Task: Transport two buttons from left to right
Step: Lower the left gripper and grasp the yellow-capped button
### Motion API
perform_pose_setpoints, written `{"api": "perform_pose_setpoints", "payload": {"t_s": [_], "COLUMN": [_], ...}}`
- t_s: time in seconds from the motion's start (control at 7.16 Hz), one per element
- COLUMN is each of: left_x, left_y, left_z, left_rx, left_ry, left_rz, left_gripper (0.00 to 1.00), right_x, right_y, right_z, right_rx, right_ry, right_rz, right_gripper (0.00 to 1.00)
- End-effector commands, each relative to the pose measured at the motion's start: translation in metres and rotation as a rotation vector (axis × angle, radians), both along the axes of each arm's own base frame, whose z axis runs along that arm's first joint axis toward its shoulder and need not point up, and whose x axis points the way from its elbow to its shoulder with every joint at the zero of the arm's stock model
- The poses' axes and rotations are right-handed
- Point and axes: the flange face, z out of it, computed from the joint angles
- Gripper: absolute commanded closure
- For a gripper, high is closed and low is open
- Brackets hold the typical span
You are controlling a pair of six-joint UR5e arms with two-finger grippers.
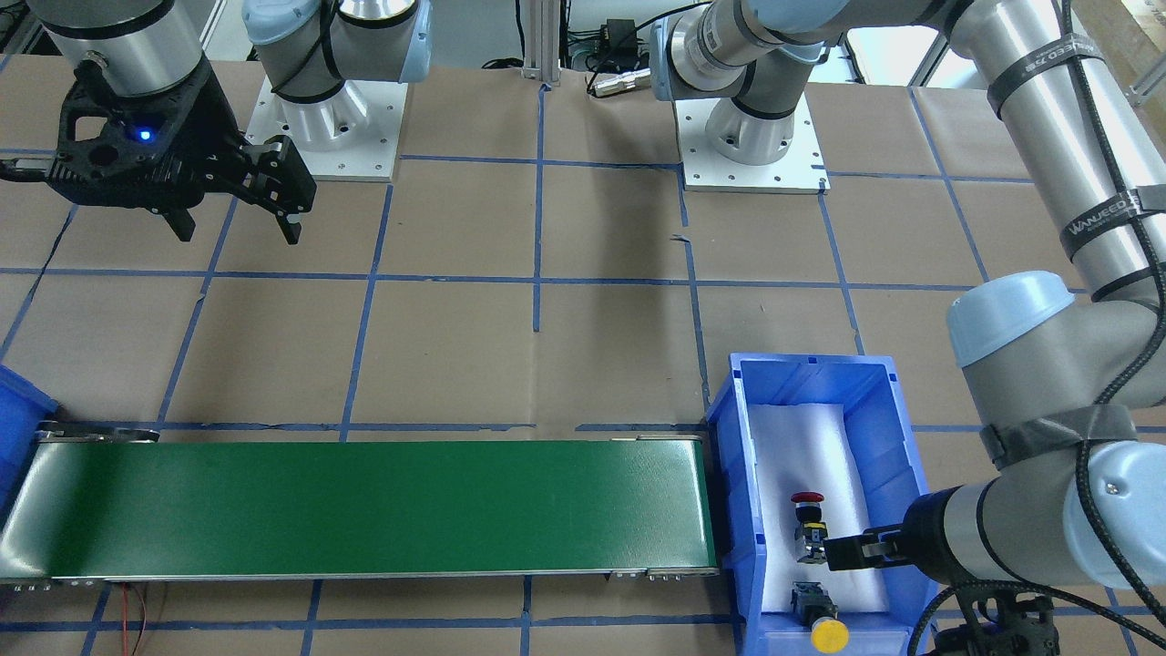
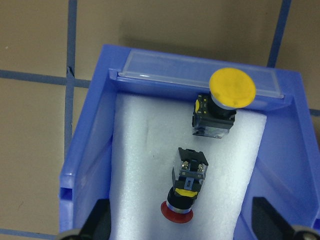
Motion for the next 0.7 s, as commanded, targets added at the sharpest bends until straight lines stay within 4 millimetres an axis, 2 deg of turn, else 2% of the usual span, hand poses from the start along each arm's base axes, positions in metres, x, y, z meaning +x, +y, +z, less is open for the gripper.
{"api": "perform_pose_setpoints", "payload": {"t_s": [0.0,0.56], "left_x": [-0.008,-0.006], "left_y": [-0.003,-0.017], "left_z": [-0.001,-0.028], "left_rx": [-0.021,-0.023], "left_ry": [0.006,0.01], "left_rz": [-0.061,-0.121], "left_gripper": [0.0,0.0], "right_x": [-0.002,-0.004], "right_y": [0.0,0.0], "right_z": [0.001,0.001], "right_rx": [-0.001,0.0], "right_ry": [0.002,0.006], "right_rz": [-0.003,-0.006], "right_gripper": [0.0,0.0]}}
